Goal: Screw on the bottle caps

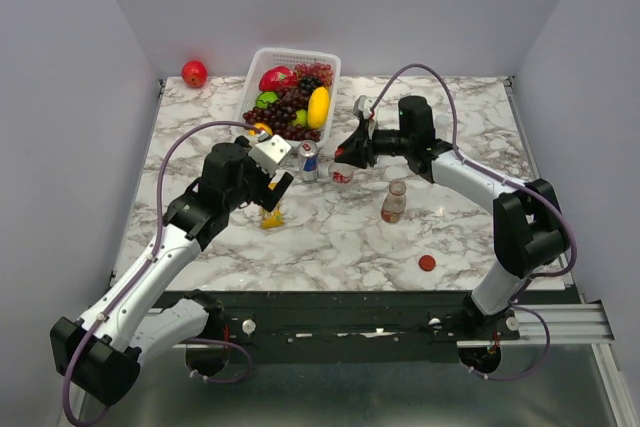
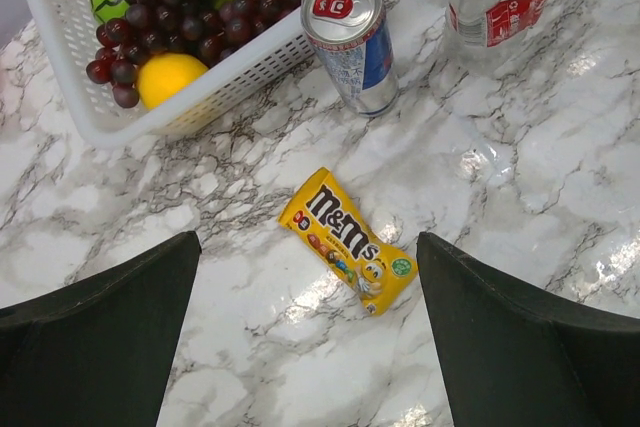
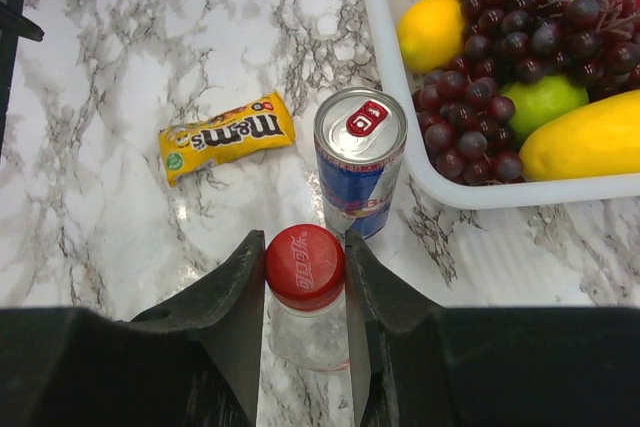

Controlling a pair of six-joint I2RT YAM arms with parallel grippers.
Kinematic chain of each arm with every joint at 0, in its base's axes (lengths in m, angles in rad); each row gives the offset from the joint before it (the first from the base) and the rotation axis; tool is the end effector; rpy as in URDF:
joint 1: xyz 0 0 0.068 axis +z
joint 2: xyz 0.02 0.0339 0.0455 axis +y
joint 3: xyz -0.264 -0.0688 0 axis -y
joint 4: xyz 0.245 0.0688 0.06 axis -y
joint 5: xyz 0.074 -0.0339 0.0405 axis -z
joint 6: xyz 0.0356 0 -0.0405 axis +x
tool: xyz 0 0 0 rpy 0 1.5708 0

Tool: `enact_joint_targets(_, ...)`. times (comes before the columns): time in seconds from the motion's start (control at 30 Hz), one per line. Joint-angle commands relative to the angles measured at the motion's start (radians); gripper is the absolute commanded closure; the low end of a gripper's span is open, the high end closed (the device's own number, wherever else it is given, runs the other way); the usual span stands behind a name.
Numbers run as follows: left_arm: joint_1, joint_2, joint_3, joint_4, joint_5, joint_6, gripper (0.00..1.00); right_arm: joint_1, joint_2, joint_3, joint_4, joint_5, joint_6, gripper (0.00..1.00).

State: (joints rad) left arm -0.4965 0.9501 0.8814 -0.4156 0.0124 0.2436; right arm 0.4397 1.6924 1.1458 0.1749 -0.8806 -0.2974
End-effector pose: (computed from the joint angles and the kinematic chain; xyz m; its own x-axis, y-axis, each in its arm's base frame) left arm 0.1862 -0.1014 0.3203 -0.2801 0.4260 -0.8603 0.5704 0.7947 0.2079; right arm 0.3345 0.1877 0.2644 -0.0443 -0.2270 -0.9729 -0.9770 0.2131 -0.0052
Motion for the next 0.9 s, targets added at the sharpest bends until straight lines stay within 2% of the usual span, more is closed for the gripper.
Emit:
enact_joint_targets(0.0,0.006,0.007,0.024,-0.023,0.018,0.013,0.01,0.002,0.018,-0.032,0.066,0.008,0.007,0.79)
enact_joint_targets(0.27,0.006,0.019,0.022,-0.011,0.031,0.014,0.01,-0.001,0.029,-0.058,0.069,0.057,0.029,0.71)
enact_joint_targets(0.6,0.006,0.015,0.011,0.001,0.047,0.013,0.01,0.001,0.007,-0.074,0.066,0.088,0.044,0.45)
enact_joint_targets(0.87,0.006,0.007,-0.004,0.011,0.066,0.013,0.01,-0.001,-0.002,-0.063,0.051,0.097,0.032,0.4)
